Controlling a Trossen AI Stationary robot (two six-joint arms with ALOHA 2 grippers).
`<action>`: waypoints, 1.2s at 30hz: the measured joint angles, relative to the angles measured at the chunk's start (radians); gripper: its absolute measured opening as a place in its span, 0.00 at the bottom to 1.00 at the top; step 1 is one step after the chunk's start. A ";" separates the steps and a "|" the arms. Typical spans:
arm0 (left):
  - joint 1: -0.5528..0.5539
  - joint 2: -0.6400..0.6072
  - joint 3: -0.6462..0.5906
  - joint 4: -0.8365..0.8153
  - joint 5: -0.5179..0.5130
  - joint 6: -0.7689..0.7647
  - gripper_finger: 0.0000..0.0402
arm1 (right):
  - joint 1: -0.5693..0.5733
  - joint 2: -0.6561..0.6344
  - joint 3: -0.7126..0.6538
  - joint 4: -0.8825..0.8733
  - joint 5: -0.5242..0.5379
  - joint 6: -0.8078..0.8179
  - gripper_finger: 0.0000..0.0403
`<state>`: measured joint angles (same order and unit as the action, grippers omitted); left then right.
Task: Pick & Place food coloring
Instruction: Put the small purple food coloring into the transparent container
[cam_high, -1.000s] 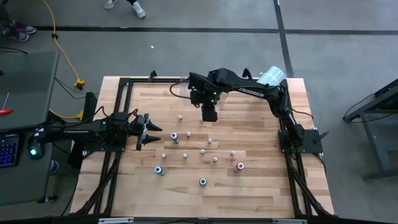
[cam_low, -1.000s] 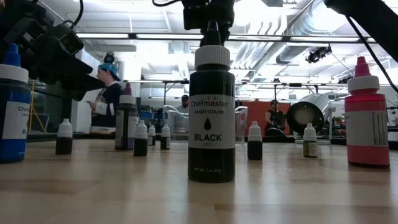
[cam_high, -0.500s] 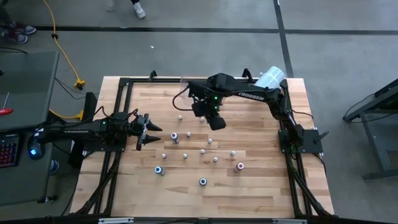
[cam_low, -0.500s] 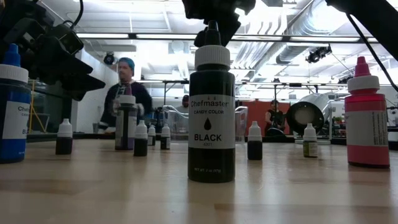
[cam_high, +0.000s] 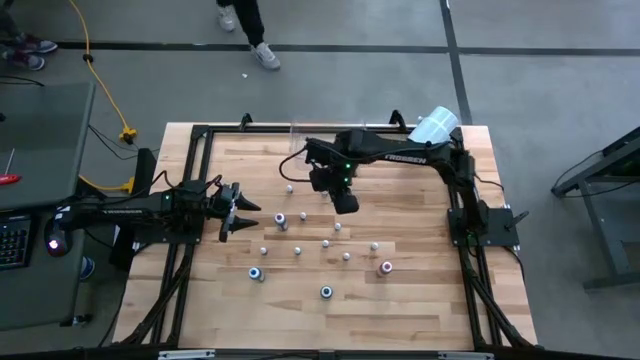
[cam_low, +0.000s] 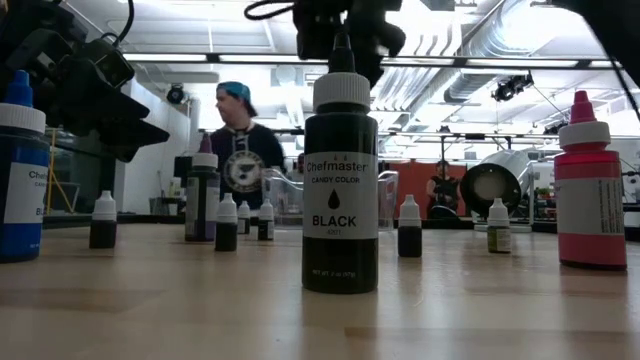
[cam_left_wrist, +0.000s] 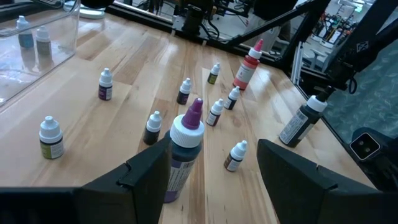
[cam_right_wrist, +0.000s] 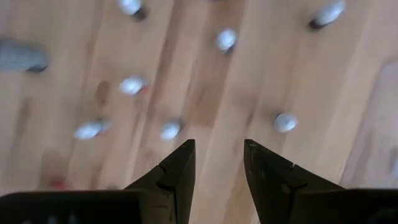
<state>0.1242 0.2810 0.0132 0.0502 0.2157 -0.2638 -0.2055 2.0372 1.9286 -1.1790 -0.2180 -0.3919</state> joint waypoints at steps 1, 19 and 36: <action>0.000 0.000 0.000 0.000 0.000 0.000 0.58 | -0.005 -0.020 -0.050 0.071 0.016 0.014 0.31; 0.000 0.000 0.000 0.000 0.000 0.000 0.58 | -0.078 -0.087 -0.523 0.672 0.051 0.099 0.31; 0.000 0.000 0.000 0.000 0.000 0.000 0.58 | -0.103 -0.087 -0.604 0.777 0.051 0.160 0.36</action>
<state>0.1242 0.2813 0.0132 0.0502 0.2161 -0.2634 -0.3085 1.9503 1.3243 -0.4020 -0.1673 -0.2317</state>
